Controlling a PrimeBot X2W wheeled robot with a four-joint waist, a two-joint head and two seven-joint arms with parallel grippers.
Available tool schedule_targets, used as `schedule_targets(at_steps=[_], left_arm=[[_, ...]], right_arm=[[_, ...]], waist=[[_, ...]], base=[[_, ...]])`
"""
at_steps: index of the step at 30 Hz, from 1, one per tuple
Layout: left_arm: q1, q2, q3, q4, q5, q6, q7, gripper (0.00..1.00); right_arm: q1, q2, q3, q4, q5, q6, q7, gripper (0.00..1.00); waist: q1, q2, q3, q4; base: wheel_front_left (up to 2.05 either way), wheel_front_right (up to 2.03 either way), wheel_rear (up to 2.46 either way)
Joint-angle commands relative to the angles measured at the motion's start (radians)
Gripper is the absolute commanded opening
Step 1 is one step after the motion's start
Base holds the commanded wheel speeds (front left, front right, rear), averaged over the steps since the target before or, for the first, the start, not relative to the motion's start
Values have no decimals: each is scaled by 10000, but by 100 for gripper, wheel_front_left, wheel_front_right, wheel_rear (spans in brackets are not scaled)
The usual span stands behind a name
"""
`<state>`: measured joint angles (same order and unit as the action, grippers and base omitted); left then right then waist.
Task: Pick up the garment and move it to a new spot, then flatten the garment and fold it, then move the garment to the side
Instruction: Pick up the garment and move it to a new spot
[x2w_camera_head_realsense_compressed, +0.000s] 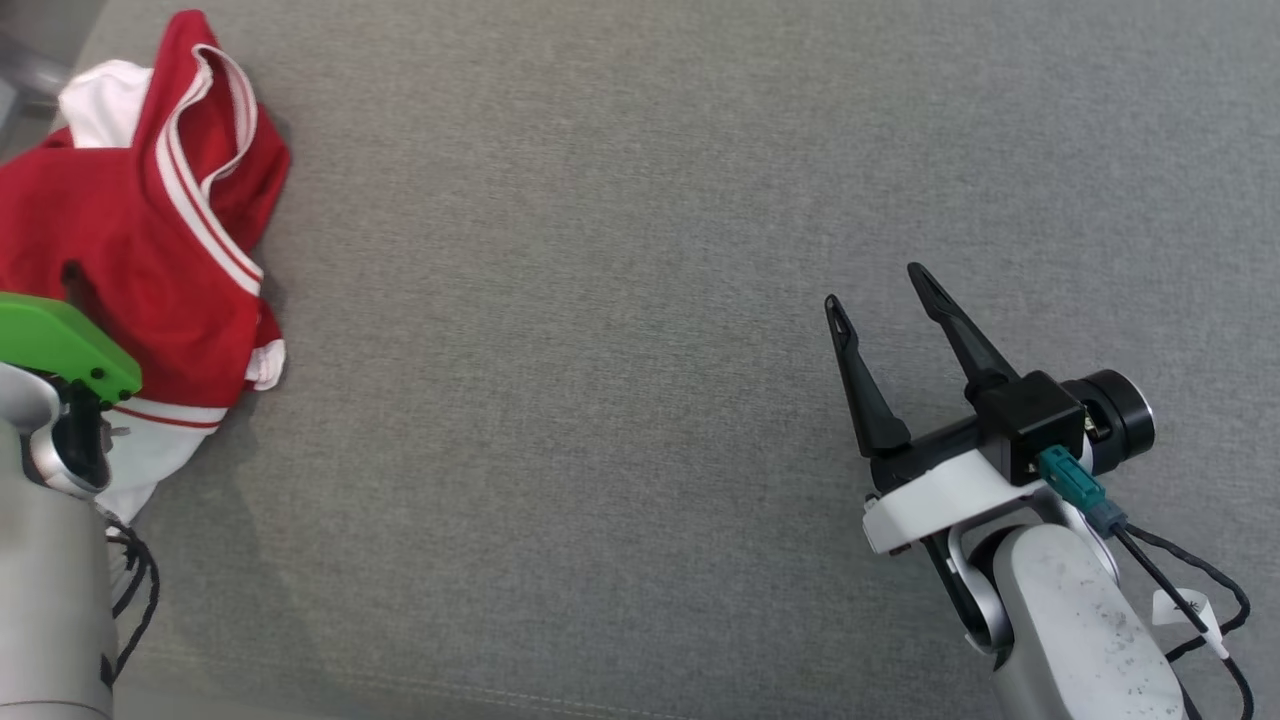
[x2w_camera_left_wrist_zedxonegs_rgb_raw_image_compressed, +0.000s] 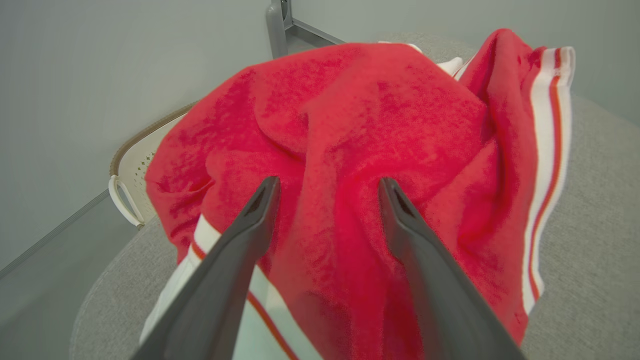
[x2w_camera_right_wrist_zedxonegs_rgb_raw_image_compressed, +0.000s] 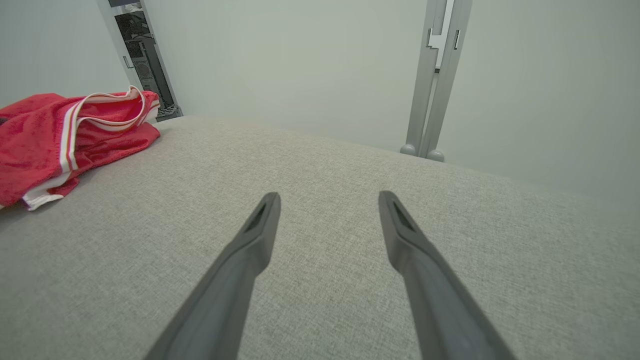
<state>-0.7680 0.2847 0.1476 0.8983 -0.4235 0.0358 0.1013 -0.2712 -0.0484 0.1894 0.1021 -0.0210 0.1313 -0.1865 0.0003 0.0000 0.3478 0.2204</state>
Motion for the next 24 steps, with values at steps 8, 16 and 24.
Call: schedule_targets(at_steps=[8,16,24], left_arm=[[-72,493,94,228,-14,384,92,12],[-367,962,-178,-541,114,-173,-145,0],[-970,1326,-546,-2041,160,-741,279,0]], right_arm=[[89,-33,-123,-85,115,-10,-160,100],[140,-33,-196,151,395,-10,-303,100],[241,-33,-56,786,1173,-10,-637,100]], waist=[[-3,0,966,-1014],[-3,0,322,-739],[-3,0,-1075,-741]], base=[[0,0,0],[0,0,0],[0,0,0]])
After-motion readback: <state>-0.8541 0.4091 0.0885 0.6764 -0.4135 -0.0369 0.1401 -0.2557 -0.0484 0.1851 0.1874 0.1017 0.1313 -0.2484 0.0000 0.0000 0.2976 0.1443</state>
